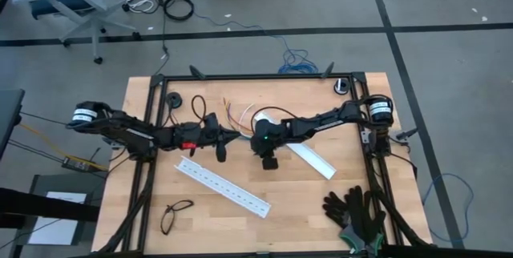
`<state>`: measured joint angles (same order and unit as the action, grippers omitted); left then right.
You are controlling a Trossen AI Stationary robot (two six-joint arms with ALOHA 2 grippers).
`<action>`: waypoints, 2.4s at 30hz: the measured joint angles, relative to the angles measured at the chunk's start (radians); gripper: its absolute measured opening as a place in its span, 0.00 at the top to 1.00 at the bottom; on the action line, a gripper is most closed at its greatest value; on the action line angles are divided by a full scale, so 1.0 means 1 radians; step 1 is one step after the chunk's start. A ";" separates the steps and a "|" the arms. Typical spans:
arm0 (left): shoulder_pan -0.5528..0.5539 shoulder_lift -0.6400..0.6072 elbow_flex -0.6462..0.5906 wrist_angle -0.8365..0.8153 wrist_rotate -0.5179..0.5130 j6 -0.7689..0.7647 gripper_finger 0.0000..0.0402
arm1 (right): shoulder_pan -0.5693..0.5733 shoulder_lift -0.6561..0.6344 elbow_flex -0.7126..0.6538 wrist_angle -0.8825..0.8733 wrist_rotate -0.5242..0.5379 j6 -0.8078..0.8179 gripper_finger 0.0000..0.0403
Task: Ziptie cables
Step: Wrap the cable wire in the zip tie
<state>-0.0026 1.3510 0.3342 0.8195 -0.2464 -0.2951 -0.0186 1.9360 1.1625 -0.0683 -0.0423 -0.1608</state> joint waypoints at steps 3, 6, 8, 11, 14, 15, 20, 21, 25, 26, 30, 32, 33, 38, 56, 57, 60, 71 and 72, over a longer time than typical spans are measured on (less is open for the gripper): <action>-0.032 0.000 0.000 -0.005 -0.024 -0.001 1.00 | 0.008 0.006 0.000 -0.009 0.027 0.000 0.73; -0.048 0.000 0.000 -0.009 -0.030 -0.003 1.00 | 0.013 0.030 -0.001 0.015 0.018 0.001 0.77; -0.054 0.000 0.000 -0.010 -0.034 -0.012 1.00 | 0.017 0.047 -0.001 0.045 0.012 0.001 0.82; -0.064 0.001 0.000 -0.025 -0.036 -0.034 1.00 | 0.017 0.049 0.000 0.059 0.021 0.001 0.95; -0.073 0.002 0.000 -0.042 -0.037 -0.053 1.00 | 0.017 0.049 0.000 0.089 0.047 0.010 0.98; -0.077 0.003 0.000 -0.042 -0.037 -0.053 1.00 | 0.017 0.045 0.000 0.107 0.055 0.014 0.99; -0.085 0.009 0.000 -0.041 -0.042 -0.053 1.00 | 0.008 0.009 -0.001 0.213 0.076 0.055 1.00; -0.085 0.011 0.000 -0.047 -0.043 -0.053 1.00 | 0.002 -0.004 -0.001 0.229 0.082 0.066 1.00; -0.085 0.013 0.000 -0.063 -0.056 -0.029 1.00 | -0.033 -0.069 -0.032 0.296 0.144 0.090 1.00; -0.085 0.014 0.000 -0.068 -0.058 -0.016 1.00 | -0.046 -0.088 -0.047 0.320 0.145 0.091 1.00; -0.083 0.014 0.000 -0.098 -0.068 0.027 1.00 | -0.098 -0.155 -0.099 0.311 0.054 0.129 1.00; -0.083 0.014 0.001 -0.114 -0.071 0.042 1.00 | -0.113 -0.181 -0.130 0.312 0.047 0.142 1.00; -0.083 0.014 -0.001 -0.125 -0.072 0.053 1.00 | -0.119 -0.194 -0.144 0.315 0.049 0.144 1.00; -0.083 0.014 0.000 -0.163 -0.087 0.057 1.00 | -0.142 -0.211 -0.182 0.336 0.025 0.230 1.00; -0.083 0.013 -0.001 -0.370 -0.229 -0.083 1.00 | -0.106 0.026 -0.027 0.309 -0.070 0.096 0.72; -0.083 0.013 -0.004 -0.365 -0.229 -0.083 1.00 | -0.104 0.028 -0.022 0.297 -0.067 0.094 0.72; -0.083 0.013 -0.012 -0.362 -0.229 -0.084 1.00 | -0.101 0.027 -0.002 0.276 -0.059 0.088 0.72; -0.083 0.013 -0.011 -0.359 -0.229 -0.084 1.00 | -0.130 0.102 0.054 0.227 -0.050 0.160 0.72; -0.083 0.013 -0.012 -0.360 -0.229 -0.084 1.00 | -0.132 0.117 0.073 0.209 -0.067 0.167 0.72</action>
<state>-0.0853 1.3643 0.3217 0.4596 -0.4751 -0.3794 -0.1508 2.0531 1.2359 0.1408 -0.1096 0.0059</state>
